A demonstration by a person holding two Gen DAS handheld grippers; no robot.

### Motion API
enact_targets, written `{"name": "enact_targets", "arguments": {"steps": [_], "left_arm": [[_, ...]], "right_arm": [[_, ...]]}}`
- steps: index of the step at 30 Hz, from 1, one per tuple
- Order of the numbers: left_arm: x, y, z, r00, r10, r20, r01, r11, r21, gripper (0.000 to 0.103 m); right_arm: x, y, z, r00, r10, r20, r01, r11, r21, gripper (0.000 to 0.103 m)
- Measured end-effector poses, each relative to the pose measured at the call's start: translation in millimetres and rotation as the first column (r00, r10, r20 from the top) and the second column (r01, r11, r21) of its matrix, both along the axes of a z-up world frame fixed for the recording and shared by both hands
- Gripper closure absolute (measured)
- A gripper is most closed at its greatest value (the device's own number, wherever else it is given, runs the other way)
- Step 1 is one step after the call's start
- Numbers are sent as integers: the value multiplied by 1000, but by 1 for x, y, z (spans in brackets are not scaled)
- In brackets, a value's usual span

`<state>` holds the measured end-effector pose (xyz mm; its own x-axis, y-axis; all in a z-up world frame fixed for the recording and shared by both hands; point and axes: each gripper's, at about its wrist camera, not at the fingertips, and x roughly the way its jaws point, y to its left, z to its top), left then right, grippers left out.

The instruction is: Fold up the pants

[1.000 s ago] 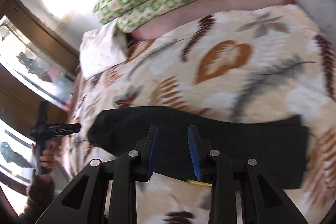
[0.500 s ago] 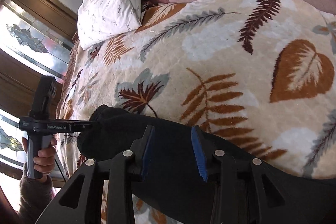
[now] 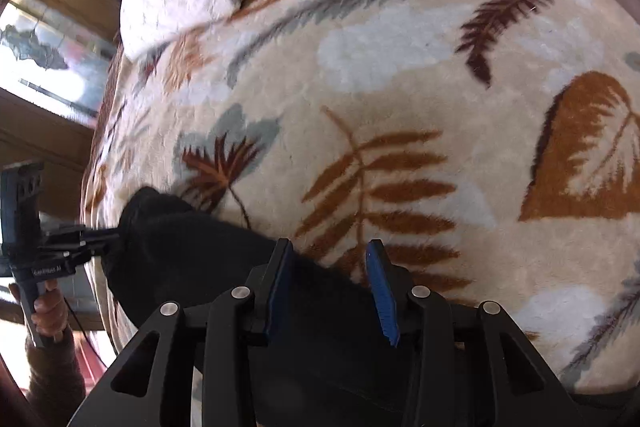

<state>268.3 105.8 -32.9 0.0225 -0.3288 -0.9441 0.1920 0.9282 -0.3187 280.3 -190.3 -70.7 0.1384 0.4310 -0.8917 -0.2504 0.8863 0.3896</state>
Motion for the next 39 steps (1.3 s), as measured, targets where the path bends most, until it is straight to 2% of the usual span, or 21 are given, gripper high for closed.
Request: {"name": "enact_targets", "arguments": {"steps": [3, 5, 7, 9, 10, 12, 13, 16, 17, 19, 21, 22, 24, 25, 28, 31, 33, 34, 36, 39], "left_arm": [[2, 0, 0, 1000, 11, 13, -11, 1000, -17, 82], [4, 0, -1, 1000, 3, -3, -3, 999, -52, 74], [5, -2, -3, 1000, -21, -15, 20, 996, -89, 58], [5, -6, -5, 999, -38, -20, 36, 995, -94, 57], [4, -9, -5, 999, -48, -17, 46, 995, -92, 57], [1, -12, -1, 998, -62, 5, 62, 994, -90, 57], [0, -13, -1, 998, -63, 14, 63, 995, -80, 57], [-4, -21, -5, 995, -89, 34, 89, 996, -14, 60], [-6, -23, -6, 995, -90, 35, 90, 996, 2, 62], [-10, -25, -8, 995, -93, 41, 93, 996, 13, 72], [-15, -24, -10, 995, -89, 35, 89, 996, 21, 78], [-17, -24, -11, 996, -89, 32, 88, 996, 26, 82], [-19, -23, -14, 996, -83, 31, 81, 996, 39, 84], [-19, -23, -14, 997, -78, 31, 76, 996, 42, 86], [-15, -22, -13, 998, -51, 25, 50, 998, 45, 88], [-15, -25, -6, 997, -56, 61, 52, 996, 78, 88], [-13, -26, -9, 996, -56, 67, 49, 994, 100, 88], [-12, -26, -14, 997, -57, 51, 51, 993, 104, 88], [-14, -28, -19, 996, -74, 54, 67, 990, 128, 87], [-20, -32, -20, 992, -106, 67, 95, 983, 160, 87]], "right_arm": [[-5, 12, -4, 996, 85, -10, -85, 996, -32, 62], [-7, 13, -4, 994, 101, -29, -101, 995, -9, 60], [-8, 13, -4, 989, 134, -63, -133, 991, 24, 58], [-8, 13, -4, 986, 153, -63, -152, 988, 14, 54], [-7, 13, -6, 984, 160, -76, -160, 987, 5, 49], [-6, 13, -6, 981, 170, -90, -171, 985, -2, 47], [-5, 12, -1, 982, 174, -67, -174, 985, 7, 46], [1, 4, 6, 991, 125, -53, -119, 987, 108, 45], [2, 5, 4, 991, 122, -57, -116, 988, 105, 45], [2, 16, -4, 985, 157, -67, -156, 988, 24, 43], [0, 22, -9, 979, 186, -82, -187, 982, -6, 43], [-3, 27, -8, 974, 217, -67, -219, 976, -13, 47], [-10, 35, -2, 961, 275, -22, -275, 961, -39, 68], [-13, 39, 0, 956, 293, -8, -293, 954, -64, 82], [-17, 44, 6, 956, 292, 21, -286, 946, -151, 94], [-21, 46, 24, 949, 299, 96, -273, 937, -219, 97], [-20, 41, 38, 951, 267, 155, -233, 950, -208, 97], [-16, 37, 42, 958, 241, 157, -213, 961, -179, 97], [-12, 34, 38, 961, 222, 162, -190, 962, -194, 97], [-9, 38, 17, 969, 203, 140, -173, 964, -204, 97]]}}
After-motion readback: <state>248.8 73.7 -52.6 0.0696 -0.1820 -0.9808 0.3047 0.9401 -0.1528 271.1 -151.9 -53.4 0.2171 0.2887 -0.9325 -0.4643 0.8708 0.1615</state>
